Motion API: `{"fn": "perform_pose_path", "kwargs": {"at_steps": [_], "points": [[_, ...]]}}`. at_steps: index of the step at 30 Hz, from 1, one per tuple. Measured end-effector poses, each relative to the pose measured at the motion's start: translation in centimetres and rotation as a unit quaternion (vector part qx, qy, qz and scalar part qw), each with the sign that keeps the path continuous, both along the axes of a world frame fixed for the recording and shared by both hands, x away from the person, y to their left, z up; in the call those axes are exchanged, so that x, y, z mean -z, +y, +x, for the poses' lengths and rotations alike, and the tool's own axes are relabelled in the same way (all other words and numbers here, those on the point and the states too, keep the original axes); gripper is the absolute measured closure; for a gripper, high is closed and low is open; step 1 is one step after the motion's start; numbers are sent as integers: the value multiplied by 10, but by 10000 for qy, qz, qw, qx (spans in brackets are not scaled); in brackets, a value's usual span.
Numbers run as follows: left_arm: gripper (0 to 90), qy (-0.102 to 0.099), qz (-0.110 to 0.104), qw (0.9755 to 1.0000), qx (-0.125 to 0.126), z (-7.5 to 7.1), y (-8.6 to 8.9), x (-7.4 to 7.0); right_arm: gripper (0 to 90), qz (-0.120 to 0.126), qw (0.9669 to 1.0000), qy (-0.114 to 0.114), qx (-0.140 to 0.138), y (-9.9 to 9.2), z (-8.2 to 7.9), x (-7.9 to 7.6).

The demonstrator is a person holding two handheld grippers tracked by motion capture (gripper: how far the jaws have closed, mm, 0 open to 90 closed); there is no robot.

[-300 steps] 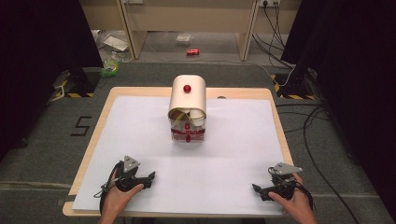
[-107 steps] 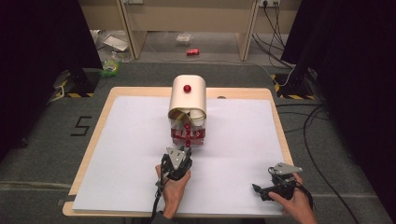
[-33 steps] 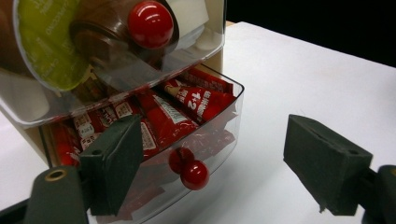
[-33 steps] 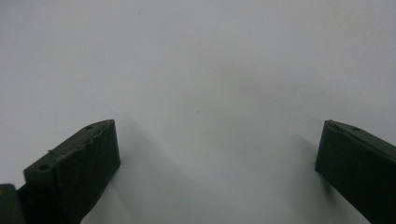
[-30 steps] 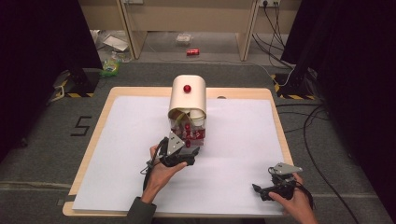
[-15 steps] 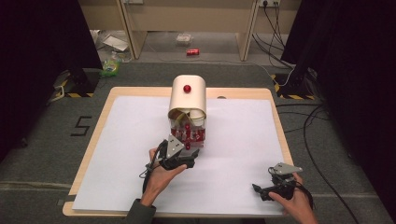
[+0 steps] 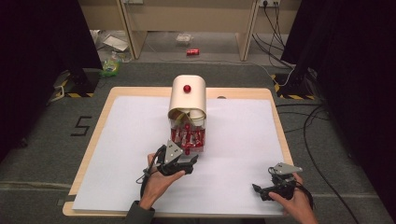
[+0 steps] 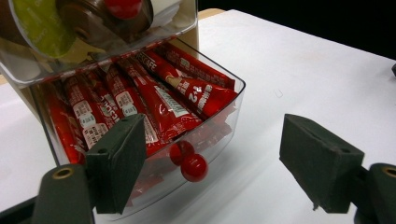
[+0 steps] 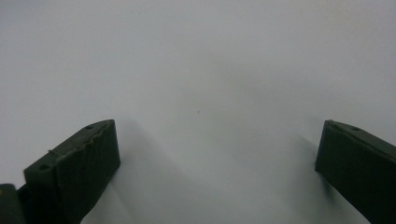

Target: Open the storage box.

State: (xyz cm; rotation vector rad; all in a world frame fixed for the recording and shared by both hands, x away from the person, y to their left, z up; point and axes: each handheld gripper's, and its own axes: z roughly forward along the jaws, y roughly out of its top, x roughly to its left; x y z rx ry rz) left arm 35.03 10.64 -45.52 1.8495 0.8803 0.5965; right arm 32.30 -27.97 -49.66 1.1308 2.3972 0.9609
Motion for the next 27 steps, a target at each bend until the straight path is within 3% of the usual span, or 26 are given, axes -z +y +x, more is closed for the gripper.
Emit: {"fn": "perform_pose_path", "kwargs": {"at_steps": [20, 27], "points": [[243, 427, 104, 9990, 103, -11, -1, 11, 3, 1, 10000, 0, -1, 0, 0, 0], [258, 440, 115, 9988, 154, -22, 1, 15, 3, 0, 10000, -5, -7, 0, 0, 0]]}}
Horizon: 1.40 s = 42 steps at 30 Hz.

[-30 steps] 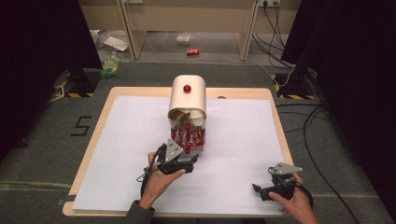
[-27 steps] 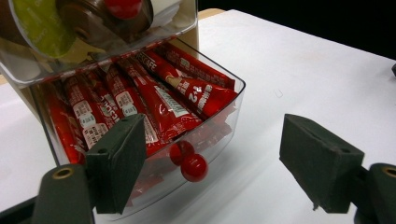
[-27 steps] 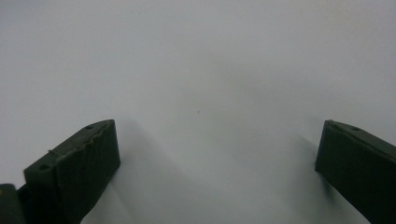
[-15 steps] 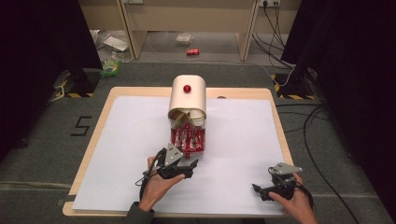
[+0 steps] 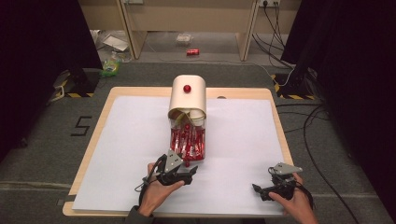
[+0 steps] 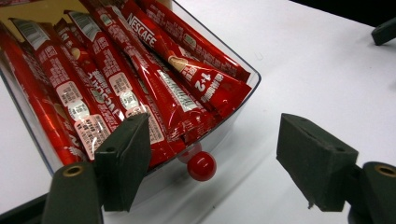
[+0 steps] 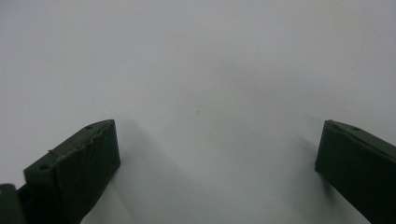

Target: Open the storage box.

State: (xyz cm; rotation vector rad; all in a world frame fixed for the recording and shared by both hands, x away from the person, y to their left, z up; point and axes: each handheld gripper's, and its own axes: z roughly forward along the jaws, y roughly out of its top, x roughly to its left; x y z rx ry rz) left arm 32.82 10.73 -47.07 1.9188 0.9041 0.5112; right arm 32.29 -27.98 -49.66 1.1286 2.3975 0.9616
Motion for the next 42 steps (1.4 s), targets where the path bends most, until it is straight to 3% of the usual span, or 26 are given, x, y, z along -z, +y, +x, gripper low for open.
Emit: {"fn": "perform_pose_path", "kwargs": {"at_steps": [11, 17, 33, 35, 42], "points": [[261, -99, 66, 9999, 35, -15, 0, 0, 2, 0, 10000, 0, -1, 0, 0, 0], [260, -43, 55, 10000, 57, -19, 0, -1, 3, -3, 10000, -1, 1, 0, 0, 0], [263, 88, 90, 9999, 74, -21, 0, -4, 3, -1, 10000, -1, -1, 0, 0, 0], [263, 111, 20, 9999, 64, -21, 0, -5, 2, -3, 10000, -3, 0, 0, 0, 0], [285, 21, 17, 10000, -15, -19, 1, -4, 2, 0, 10000, 2, 4, 0, 0, 0]]}}
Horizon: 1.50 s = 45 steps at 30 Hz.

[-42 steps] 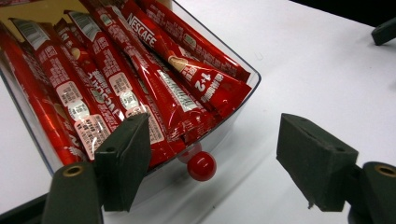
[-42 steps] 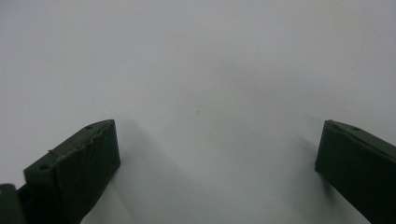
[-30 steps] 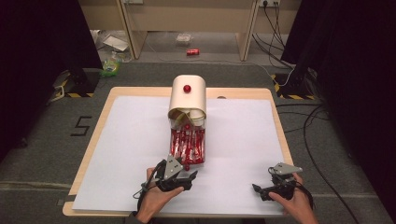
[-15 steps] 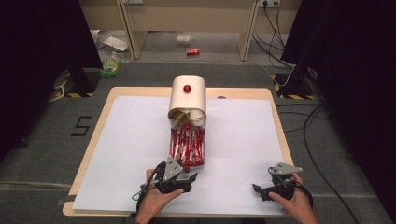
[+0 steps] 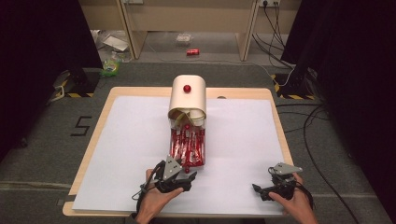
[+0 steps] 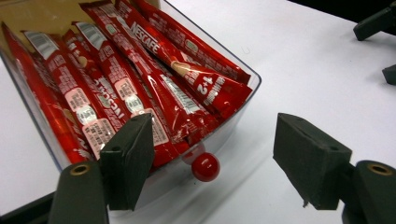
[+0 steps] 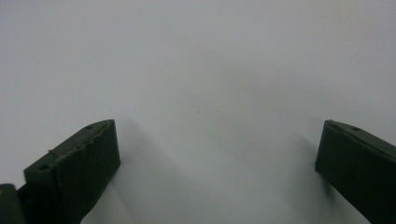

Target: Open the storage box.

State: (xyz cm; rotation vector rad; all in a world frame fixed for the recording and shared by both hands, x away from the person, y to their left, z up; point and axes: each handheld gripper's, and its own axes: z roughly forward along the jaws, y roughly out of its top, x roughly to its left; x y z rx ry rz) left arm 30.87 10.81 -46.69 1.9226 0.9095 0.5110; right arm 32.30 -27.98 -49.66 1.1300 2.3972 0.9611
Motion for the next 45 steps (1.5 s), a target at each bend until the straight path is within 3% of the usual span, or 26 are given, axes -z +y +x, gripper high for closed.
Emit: {"fn": "perform_pose_path", "kwargs": {"at_steps": [7, 18, 29, 32, 45], "points": [[279, -52, -89, 9999, -100, 1, 4, -6, 3, 0, 10000, 1, 0, 0, 0, 0], [250, 77, -151, 9995, -280, 11, 8, -10, 3, 3, 10000, 4, 1, 0, 0, 0], [200, -29, -39, 9990, -433, 27, -1, -17, 3, 5, 10000, 3, 0, 0, 0, 0], [200, 27, -22, 9991, -426, 32, -3, -16, 2, 7, 10000, 0, -2, 0, 0, 0], [195, 45, 22, 9981, -621, 49, 4, -21, 3, 8, 10000, 1, -2, 0, 0, 0]]}}
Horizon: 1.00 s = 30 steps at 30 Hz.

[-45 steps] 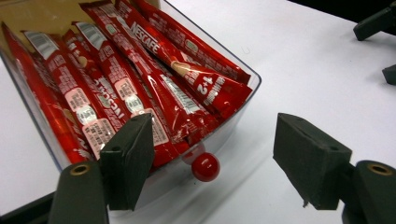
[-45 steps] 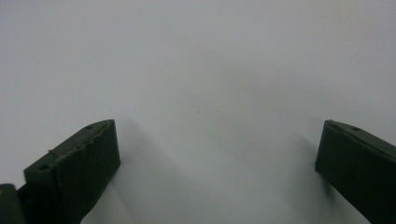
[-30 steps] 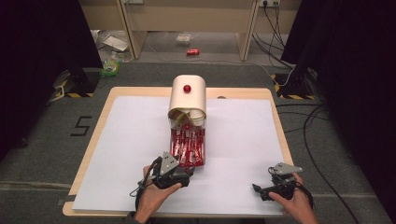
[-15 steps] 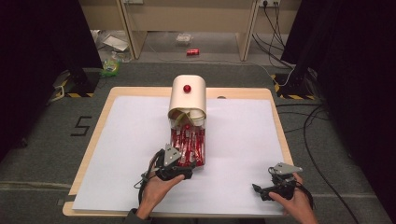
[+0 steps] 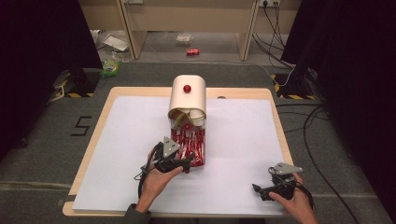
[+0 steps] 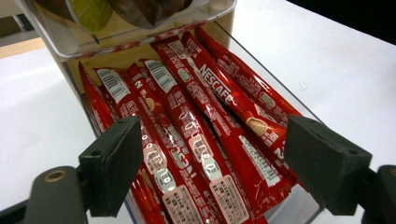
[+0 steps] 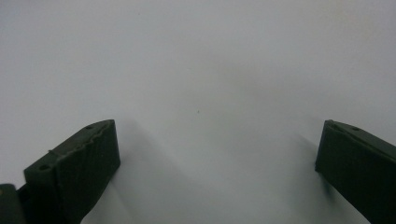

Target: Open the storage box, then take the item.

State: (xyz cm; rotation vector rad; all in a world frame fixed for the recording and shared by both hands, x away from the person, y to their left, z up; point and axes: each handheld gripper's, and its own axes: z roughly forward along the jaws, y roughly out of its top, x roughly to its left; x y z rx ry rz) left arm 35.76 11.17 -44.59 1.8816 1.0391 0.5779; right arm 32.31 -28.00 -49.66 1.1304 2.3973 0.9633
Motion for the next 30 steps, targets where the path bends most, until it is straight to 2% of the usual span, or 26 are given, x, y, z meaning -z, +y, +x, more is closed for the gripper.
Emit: {"fn": "perform_pose_path", "kwargs": {"at_steps": [20, 30], "points": [[190, 57, 31, 10000, 64, 19, -10, -3, 2, 0, 10000, -1, 0, 0, 0, 0], [260, 37, -15, 9999, 94, 24, -10, -3, 2, -2, 10000, 0, 1, 0, 0, 0]]}}
